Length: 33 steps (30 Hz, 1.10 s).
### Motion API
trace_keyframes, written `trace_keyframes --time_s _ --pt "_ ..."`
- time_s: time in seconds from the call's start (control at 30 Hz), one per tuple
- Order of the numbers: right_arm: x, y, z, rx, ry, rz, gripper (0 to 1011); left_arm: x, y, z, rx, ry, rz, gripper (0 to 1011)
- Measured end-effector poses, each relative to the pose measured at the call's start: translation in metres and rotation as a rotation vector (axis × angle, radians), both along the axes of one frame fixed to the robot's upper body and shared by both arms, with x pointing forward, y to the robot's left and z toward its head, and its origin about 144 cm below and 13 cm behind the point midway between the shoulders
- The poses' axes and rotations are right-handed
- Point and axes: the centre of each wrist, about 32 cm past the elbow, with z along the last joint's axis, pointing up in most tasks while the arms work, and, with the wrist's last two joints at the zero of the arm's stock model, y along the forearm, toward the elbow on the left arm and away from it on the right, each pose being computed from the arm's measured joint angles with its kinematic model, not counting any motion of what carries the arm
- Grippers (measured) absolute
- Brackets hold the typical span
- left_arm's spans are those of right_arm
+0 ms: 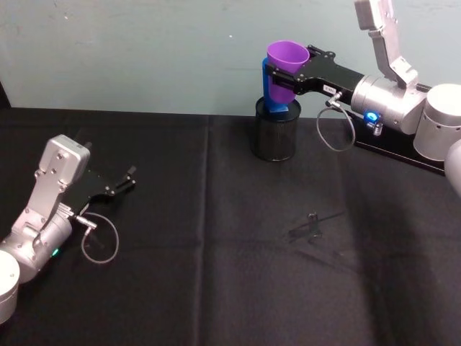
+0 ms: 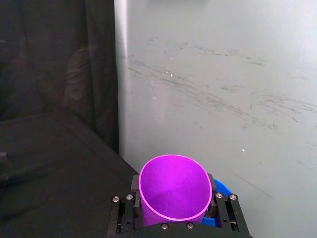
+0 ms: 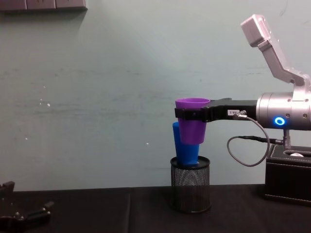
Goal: Pick up one cup with a gripper and tap it against the other cup.
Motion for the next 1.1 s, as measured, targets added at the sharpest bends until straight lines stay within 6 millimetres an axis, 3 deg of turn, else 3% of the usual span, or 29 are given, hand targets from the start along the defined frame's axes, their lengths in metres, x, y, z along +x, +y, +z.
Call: trace_keyframes --time_s 1.1 --pt "0.0090 0.0028 0.0032 0.003 -0.006 -0.007 735 0.0000 0.0000 0.0000 0.000 0.000 0.000 1005"
